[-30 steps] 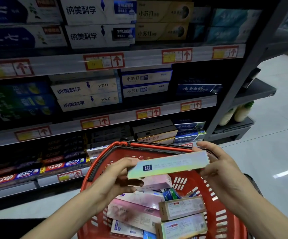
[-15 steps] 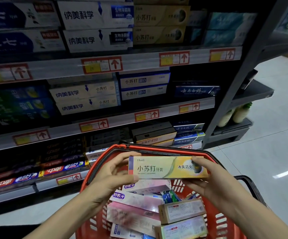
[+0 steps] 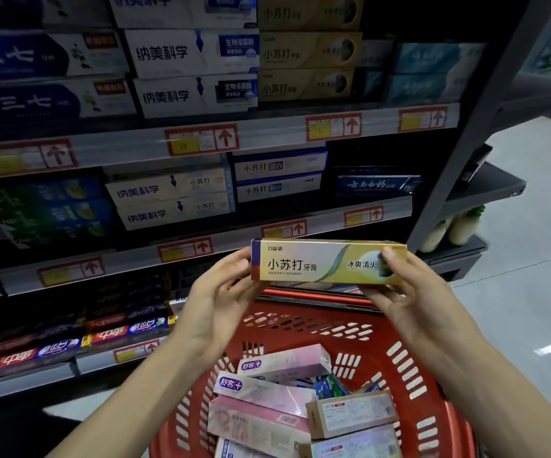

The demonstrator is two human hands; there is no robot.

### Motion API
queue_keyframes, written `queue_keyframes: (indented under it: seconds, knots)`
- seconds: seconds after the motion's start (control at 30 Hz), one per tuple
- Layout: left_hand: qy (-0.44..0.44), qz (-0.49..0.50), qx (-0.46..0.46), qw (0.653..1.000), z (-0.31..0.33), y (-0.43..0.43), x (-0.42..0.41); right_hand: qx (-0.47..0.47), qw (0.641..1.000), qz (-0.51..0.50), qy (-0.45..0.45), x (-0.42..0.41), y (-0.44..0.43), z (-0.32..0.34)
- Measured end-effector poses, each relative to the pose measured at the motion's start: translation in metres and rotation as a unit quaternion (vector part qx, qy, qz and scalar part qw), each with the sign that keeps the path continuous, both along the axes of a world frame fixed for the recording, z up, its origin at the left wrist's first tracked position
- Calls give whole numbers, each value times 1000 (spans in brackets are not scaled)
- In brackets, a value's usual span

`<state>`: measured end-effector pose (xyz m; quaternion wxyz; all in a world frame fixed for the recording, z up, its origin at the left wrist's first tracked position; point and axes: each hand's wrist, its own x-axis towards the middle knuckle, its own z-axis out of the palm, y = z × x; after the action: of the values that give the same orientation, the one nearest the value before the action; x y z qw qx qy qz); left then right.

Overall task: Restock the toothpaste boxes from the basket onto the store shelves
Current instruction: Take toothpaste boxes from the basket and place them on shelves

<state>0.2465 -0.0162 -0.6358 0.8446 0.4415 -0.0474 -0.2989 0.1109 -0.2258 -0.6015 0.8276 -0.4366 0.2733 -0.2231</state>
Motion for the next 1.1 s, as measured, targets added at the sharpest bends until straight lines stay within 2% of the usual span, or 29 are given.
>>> queue_keyframes:
  seconds: [0.23,0.33,0.5,0.6,0.7,0.9,1.1]
  knots:
    - [-69,37,28,997,11,-15,-9,-16,999,-49,2,4,-6,11]
    - [-117,60,92,987,12,-19,-13,-40,997,-65,13,4,-6,10]
    - [-237,115,201,944,26,-25,-6,-193,979,-46,42,8,-16,22]
    - [-287,127,229,921,44,-31,5,-258,964,-41,42,19,-30,38]
    - [-326,145,242,902,66,-41,20,-349,934,-37,61,38,-50,57]
    - [-387,224,239,862,119,-70,59,-437,899,-42,-13,85,-83,101]
    - [-417,300,252,820,162,-102,102,-477,870,-109,-50,140,-117,127]
